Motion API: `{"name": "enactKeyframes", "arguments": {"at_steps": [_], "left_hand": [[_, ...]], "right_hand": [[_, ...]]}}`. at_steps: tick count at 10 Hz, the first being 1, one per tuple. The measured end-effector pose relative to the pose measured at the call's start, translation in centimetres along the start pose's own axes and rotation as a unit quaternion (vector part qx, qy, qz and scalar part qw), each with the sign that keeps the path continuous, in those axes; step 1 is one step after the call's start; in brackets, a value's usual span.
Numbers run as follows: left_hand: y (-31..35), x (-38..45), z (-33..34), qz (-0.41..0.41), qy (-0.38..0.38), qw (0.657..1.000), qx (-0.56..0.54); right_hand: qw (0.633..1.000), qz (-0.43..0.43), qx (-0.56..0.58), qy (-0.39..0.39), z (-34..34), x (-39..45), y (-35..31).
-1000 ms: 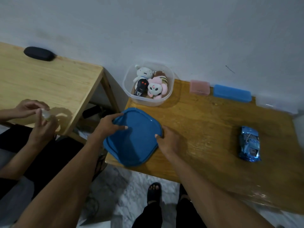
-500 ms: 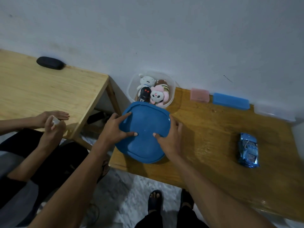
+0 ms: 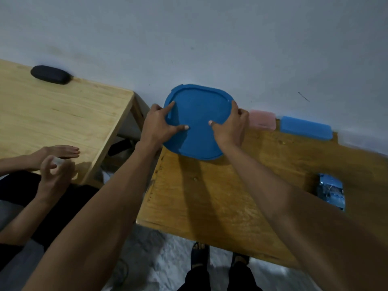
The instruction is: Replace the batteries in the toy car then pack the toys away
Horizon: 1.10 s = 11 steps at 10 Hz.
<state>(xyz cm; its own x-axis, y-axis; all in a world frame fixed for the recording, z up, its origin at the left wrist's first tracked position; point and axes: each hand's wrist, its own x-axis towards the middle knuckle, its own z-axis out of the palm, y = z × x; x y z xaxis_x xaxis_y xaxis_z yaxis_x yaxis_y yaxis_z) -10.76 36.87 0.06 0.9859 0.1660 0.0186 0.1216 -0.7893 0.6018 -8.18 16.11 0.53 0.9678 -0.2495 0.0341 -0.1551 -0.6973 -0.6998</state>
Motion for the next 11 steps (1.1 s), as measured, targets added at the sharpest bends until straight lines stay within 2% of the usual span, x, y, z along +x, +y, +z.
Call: {"name": "enactKeyframes", "arguments": {"at_steps": [2, 5, 8, 10, 11], "left_hand": [[-0.9, 4.1, 0.9, -0.008, 0.01, 1.0, 0.027], [-2.9, 4.7, 3.4, -0.008, 0.052, 0.996, 0.065], [-3.5, 5.0, 4.0, -0.032, 0.023, 0.999, 0.004], [-2.2, 4.5, 2.9, -0.058, -0.025, 0.996, 0.062], [-0.6, 3.6, 2.0, -0.043, 0.006, 0.997, 0.063]], "right_hand": [[0.999, -0.01, -0.044, -0.022, 3.2, 5.0, 0.7], [0.995, -0.023, -0.092, -0.043, 5.0, 6.1, 2.2], [0.99, -0.033, -0.117, -0.066, 4.9, 5.7, 2.3], [0.986, 0.043, -0.089, -0.136, 3.3, 7.2, 0.7], [0.989, 0.032, -0.056, -0.132, 1.5, 7.2, -0.2]]}}
